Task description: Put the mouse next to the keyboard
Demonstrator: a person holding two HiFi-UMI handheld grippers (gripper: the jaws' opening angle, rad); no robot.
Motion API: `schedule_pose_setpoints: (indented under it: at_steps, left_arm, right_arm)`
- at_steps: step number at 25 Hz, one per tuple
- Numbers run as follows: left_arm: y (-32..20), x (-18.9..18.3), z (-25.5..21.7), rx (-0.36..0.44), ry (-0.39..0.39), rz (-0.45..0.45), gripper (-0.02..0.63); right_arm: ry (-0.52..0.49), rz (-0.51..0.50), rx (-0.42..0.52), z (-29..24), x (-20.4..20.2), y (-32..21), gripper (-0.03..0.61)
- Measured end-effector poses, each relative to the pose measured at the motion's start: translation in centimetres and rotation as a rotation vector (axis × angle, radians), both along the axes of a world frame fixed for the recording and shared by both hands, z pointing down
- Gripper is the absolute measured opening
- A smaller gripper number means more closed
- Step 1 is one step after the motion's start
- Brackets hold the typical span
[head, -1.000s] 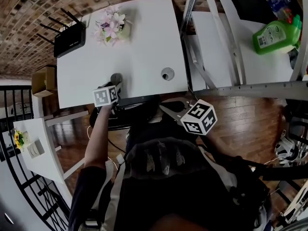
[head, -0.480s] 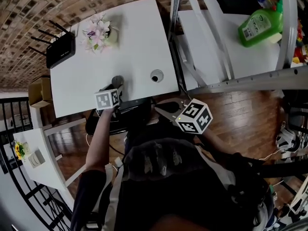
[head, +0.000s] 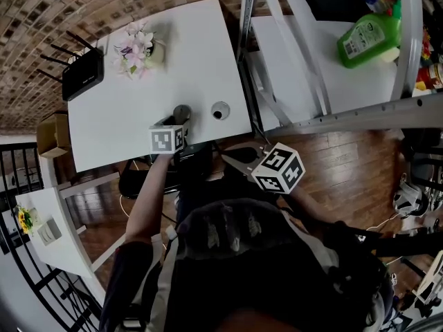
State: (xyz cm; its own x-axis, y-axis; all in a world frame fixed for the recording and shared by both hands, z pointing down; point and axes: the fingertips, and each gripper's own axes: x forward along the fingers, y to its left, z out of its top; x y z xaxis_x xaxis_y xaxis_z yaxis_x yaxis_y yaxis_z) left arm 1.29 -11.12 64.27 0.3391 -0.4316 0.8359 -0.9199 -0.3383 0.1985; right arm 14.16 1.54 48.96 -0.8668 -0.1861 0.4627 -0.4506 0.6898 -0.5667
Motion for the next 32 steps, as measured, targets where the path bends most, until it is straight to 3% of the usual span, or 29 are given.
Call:
schedule_pose_setpoints:
  at_steps: [7, 12, 17, 32]
  left_arm:
    - [-0.3, 1.3, -0.3, 0.015, 0.002, 0.04, 0.27]
    - [-0.1, 3.8, -0.3, -0.005, 0.1, 0.06, 0.27]
    - [-0.3, 5.1, -0.3, 0.024, 0.016, 0.136, 0.271]
    - [0.1, 8.5, -0.2, 0.018, 0.052, 0.175, 0.272]
  right_arm:
    - [0.018, 0.027, -0.013, 0.1, 0.5, 0.2, 0.005]
    - [0.022, 0.031, -0.002, 0.2, 0.5, 0.1, 0.005]
    - [0.025, 0.034, 0.0, 0.2, 0.5, 0.1, 0.005]
    - [0.036, 0.013, 0.0, -0.2, 0.8, 0.6, 0.005]
